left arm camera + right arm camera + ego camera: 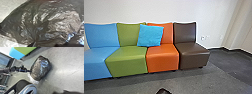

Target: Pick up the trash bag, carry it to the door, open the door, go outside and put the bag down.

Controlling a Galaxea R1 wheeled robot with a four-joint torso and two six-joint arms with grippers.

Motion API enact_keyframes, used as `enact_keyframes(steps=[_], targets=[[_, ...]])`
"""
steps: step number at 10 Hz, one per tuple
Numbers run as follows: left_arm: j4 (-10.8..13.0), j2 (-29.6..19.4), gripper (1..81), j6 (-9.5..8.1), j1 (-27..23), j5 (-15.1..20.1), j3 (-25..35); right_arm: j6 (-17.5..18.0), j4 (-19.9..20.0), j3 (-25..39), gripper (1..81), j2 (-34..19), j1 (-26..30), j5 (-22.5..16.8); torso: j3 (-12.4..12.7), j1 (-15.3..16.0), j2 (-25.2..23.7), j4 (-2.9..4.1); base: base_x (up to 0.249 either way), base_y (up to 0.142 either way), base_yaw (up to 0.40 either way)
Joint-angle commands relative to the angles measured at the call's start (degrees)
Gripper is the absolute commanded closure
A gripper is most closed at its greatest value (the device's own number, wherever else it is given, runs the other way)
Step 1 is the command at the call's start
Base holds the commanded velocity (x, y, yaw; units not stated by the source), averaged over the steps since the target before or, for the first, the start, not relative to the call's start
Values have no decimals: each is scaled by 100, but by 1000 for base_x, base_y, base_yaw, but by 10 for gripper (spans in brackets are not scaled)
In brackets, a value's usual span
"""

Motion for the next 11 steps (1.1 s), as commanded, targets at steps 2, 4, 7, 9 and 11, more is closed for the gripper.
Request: enact_keyframes(steps=[2, 4, 7, 9, 11], targets=[[-69, -47, 10, -10, -649, 266, 61, 48, 138, 135, 10, -255, 683, -420, -668, 415, -261, 0, 0, 0, 0], [-69, -47, 10, -10, -641, 275, 61, 57, 138, 135, 10, -255, 692, -421, -1046, 260, -61, 0, 0, 0, 0], [9, -47, 10, 7, -562, 266, 61, 65, 138, 135, 10, -246, 692, -421, -1036, 323, -151, 0, 0, 0, 0], [27, -30, 10, 7, -535, 266, -10, 74, 138, 144, 10, -255, 666, -421, -1134, 328, -154, 0, 0, 0, 0], [-25, -47, 10, 7, -491, 258, -45, 74, 138, 153, 10, -238, 631, -421, -1128, 330, -155, 0, 0, 0, 0]])
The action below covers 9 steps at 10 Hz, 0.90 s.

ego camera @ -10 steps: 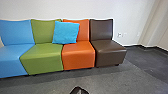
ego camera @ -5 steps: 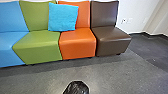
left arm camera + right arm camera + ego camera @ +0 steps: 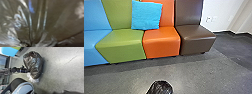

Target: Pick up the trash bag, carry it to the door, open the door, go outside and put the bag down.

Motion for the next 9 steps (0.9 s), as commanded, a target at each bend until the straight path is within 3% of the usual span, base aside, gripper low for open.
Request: enact_keyframes(steps=[1, 2, 7, 8, 9], targets=[[-56, -100, 10, -4, -360, 453, 0, 8, 136, 155, 10, -268, 430, -440, 0, 0, 0, 0, 0, 0, 0], [-47, -100, 811, -4, -343, 435, 0, 8, 136, 155, 10, -250, 413, -440, -2, 0, 0, 0, 0, 0, 0], [-3, -82, 811, 4, -281, 461, -26, 0, 128, 155, 10, -250, 413, -449, -2, 0, 0, 0, 0, 0, 0], [-12, -82, 811, 13, -272, 461, -26, 0, 128, 146, 10, -250, 413, -449, -2, -369, 573, 0, 0, 0, 0], [-12, -82, 811, 13, -272, 461, -26, 0, 128, 147, 10, -242, 386, -449, -2, -372, 579, 0, 0, 0, 0]])
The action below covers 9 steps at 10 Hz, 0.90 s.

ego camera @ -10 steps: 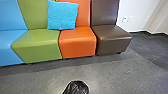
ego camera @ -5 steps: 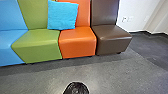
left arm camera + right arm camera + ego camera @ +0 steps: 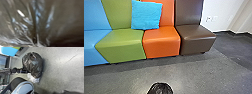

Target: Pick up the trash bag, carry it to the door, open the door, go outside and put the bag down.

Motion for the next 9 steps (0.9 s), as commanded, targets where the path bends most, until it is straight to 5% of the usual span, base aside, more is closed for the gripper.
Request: enact_keyframes(steps=[1, 9], targets=[[0, -118, 811, 22, -419, 479, 26, -3, 129, 138, 10, -258, 401, -447, 0, -356, 553, 0, 0, 0, 0], [-1, -206, 811, 40, -314, 470, 26, -3, 76, 76, 10, -188, 278, -446, -6, -1366, 2184, 0, 0, 0, 0]])
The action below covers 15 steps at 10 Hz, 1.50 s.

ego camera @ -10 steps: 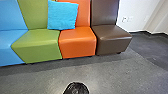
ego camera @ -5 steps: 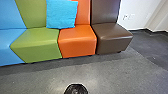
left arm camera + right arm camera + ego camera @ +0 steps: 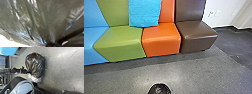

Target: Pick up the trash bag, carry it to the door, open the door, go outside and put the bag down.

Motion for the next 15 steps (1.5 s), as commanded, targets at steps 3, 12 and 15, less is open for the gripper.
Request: enact_keyframes(steps=[3, 12, 15], targets=[[-38, -123, 811, 36, -359, 367, 73, -3, 70, 76, 10, -173, 352, -481, 560, -612, 968, 0, 0, 0, 0], [-46, -228, 811, 62, -174, 297, 73, -73, 87, -784, 10, 652, -552, -262, 2121, -1700, 2687, 0, 0, 0, 0], [-11, -404, 811, 89, 89, 271, 73, -82, 87, -1303, 10, 1111, -1088, -15, 2645, -2100, 3294, 0, 0, 0, 0]])
